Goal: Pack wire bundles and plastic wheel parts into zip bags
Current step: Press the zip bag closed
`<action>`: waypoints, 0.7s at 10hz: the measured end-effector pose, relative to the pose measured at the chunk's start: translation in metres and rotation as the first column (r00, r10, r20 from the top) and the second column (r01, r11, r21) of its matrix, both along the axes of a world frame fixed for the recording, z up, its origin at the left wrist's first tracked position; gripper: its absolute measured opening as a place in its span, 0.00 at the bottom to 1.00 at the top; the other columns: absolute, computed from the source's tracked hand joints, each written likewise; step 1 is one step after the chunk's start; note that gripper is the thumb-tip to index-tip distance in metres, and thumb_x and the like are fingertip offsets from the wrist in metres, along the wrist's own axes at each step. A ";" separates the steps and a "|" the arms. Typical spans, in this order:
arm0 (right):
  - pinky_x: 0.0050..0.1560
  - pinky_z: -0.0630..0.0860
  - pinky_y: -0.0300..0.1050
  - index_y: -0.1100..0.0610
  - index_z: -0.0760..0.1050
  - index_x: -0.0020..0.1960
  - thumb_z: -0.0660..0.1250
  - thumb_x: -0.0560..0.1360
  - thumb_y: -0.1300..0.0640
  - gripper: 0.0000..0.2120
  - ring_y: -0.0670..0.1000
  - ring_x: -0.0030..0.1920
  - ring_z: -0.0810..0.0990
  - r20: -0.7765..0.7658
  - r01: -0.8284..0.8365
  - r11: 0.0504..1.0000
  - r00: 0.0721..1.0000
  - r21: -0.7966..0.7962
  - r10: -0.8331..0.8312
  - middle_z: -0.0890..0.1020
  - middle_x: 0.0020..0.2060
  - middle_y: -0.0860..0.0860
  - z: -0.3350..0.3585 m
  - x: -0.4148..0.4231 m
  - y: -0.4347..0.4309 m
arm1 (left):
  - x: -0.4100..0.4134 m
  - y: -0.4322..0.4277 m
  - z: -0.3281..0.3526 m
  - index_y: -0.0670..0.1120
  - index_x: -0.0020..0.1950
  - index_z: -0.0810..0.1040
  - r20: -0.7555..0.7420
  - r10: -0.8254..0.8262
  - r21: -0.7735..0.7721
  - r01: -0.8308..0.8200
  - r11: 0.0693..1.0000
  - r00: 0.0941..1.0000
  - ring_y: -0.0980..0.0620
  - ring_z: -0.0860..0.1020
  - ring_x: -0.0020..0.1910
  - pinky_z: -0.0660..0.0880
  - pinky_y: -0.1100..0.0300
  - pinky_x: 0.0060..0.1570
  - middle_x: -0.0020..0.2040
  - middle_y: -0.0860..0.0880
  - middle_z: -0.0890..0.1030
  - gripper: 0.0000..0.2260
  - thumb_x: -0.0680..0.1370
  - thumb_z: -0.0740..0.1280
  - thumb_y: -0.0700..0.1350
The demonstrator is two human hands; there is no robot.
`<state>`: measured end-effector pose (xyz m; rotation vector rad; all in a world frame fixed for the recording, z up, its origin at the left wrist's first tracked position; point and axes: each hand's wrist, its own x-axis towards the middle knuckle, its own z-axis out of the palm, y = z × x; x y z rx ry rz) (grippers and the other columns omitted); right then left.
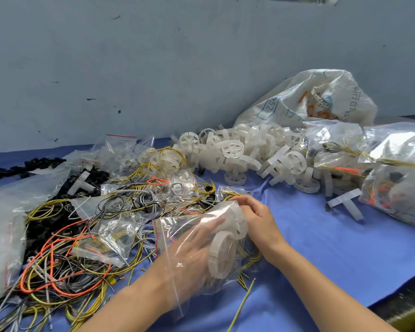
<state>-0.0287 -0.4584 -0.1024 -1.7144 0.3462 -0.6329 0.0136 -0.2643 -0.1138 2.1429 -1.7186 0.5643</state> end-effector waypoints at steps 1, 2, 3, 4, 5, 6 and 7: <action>0.43 0.75 0.31 0.53 0.82 0.50 0.58 0.79 0.66 0.15 0.39 0.44 0.80 0.006 -0.032 0.999 0.999 0.003 0.032 0.84 0.44 0.44 0.001 -0.001 -0.002 | -0.003 0.004 0.008 0.44 0.74 0.67 0.037 0.057 0.135 -0.061 0.989 0.998 0.54 0.73 0.69 0.68 0.63 0.68 0.69 0.51 0.74 0.27 0.75 0.58 0.48; 0.46 0.74 0.29 0.51 0.81 0.50 0.58 0.81 0.63 0.14 0.38 0.47 0.80 -0.008 -0.047 0.999 0.999 0.003 0.047 0.84 0.45 0.42 -0.001 -0.001 -0.002 | 0.002 0.005 0.002 0.41 0.70 0.72 -0.375 -0.088 0.043 0.112 0.993 0.923 0.60 0.70 0.69 0.65 0.69 0.67 0.65 0.48 0.75 0.18 0.79 0.64 0.39; 0.46 0.72 0.27 0.49 0.81 0.52 0.59 0.82 0.57 0.12 0.36 0.49 0.79 0.003 -0.029 0.999 1.000 -0.015 0.029 0.84 0.47 0.41 -0.001 -0.002 -0.001 | 0.005 0.009 0.006 0.52 0.71 0.71 -0.523 -0.136 -0.159 0.060 0.985 0.841 0.65 0.69 0.68 0.67 0.66 0.68 0.67 0.56 0.74 0.19 0.80 0.65 0.42; 0.55 0.72 0.34 0.46 0.79 0.57 0.56 0.81 0.42 0.16 0.38 0.56 0.78 -0.002 -0.025 0.987 1.000 -0.159 0.025 0.82 0.52 0.38 -0.002 -0.005 0.000 | 0.001 0.001 0.018 0.47 0.70 0.71 -0.471 -0.251 -0.229 0.158 0.961 0.846 0.56 0.69 0.71 0.70 0.50 0.68 0.70 0.51 0.72 0.19 0.79 0.66 0.40; 0.60 0.69 0.30 0.42 0.74 0.64 0.53 0.79 0.36 0.21 0.35 0.62 0.73 -0.029 -0.064 0.925 0.998 -0.375 0.057 0.77 0.59 0.35 -0.004 -0.008 0.003 | 0.000 -0.003 0.028 0.40 0.72 0.68 -0.377 -0.321 -0.249 0.238 0.939 0.869 0.50 0.64 0.75 0.64 0.50 0.72 0.75 0.49 0.66 0.21 0.79 0.65 0.34; 0.68 0.68 0.42 0.45 0.71 0.69 0.54 0.81 0.40 0.21 0.38 0.67 0.69 -0.042 -0.082 0.906 0.997 -0.415 0.071 0.75 0.64 0.39 -0.007 -0.006 0.007 | 0.003 -0.001 0.020 0.40 0.72 0.69 -0.378 -0.219 -0.148 0.175 0.973 0.900 0.58 0.68 0.71 0.66 0.52 0.71 0.71 0.44 0.71 0.20 0.80 0.64 0.34; 0.69 0.68 0.46 0.45 0.70 0.71 0.54 0.79 0.39 0.23 0.39 0.68 0.69 -0.037 -0.040 0.888 0.999 -0.458 0.026 0.74 0.65 0.40 -0.010 -0.006 0.006 | 0.004 -0.008 0.007 0.43 0.58 0.73 -0.483 0.063 -0.082 -0.117 0.990 0.873 0.69 0.79 0.39 0.77 0.64 0.51 0.51 0.44 0.79 0.09 0.83 0.56 0.35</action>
